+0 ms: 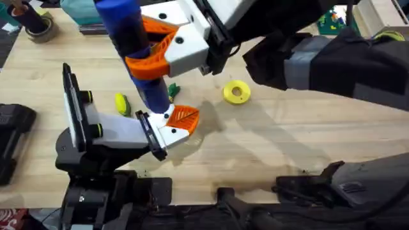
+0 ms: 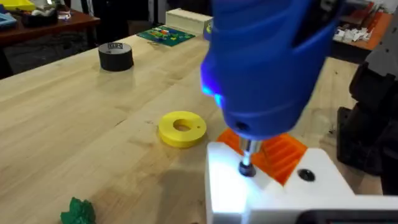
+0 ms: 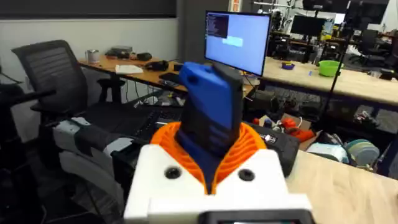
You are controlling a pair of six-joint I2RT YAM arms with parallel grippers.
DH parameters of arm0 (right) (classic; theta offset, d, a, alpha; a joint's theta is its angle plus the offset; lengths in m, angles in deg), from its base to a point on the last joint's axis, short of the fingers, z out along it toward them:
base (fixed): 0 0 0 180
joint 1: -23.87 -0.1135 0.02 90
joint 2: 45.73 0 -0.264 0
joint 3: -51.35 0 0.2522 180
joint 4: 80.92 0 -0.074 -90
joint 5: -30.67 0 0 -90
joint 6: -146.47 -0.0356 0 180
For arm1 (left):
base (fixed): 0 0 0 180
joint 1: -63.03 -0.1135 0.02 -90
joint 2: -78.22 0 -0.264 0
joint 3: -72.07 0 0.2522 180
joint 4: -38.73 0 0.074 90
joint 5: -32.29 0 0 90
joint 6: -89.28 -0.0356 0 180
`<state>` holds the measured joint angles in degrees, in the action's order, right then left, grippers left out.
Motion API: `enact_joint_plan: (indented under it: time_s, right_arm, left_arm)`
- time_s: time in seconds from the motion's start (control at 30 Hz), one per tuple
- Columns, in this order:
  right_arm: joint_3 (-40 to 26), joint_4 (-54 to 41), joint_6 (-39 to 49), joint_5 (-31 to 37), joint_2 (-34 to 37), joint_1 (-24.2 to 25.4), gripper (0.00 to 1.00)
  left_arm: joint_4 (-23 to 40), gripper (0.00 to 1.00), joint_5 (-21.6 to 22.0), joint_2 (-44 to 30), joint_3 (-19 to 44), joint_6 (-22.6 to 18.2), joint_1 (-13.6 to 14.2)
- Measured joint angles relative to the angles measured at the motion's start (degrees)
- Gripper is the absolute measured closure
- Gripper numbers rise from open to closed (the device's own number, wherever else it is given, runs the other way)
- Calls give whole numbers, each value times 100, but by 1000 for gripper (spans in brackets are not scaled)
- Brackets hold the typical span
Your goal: Pick up the gripper from the table and insert it into the empty holder that is missing its gripper. Then pick up a screw, insert it into the mounting hole, and use the screwdriver to tighten it. Finally, clean up the table by picking up the vegetable and placing it into the bucket.
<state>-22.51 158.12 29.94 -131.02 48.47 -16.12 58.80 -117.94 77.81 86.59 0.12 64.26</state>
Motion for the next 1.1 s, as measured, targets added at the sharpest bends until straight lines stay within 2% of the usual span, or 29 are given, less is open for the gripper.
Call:
enact_joint_plan:
  time_s: [1.1]
  right_arm:
    - [19,136,-20,-169,-1,52,978]
  left_arm:
    - [0,996,0,-2,0,0,0]
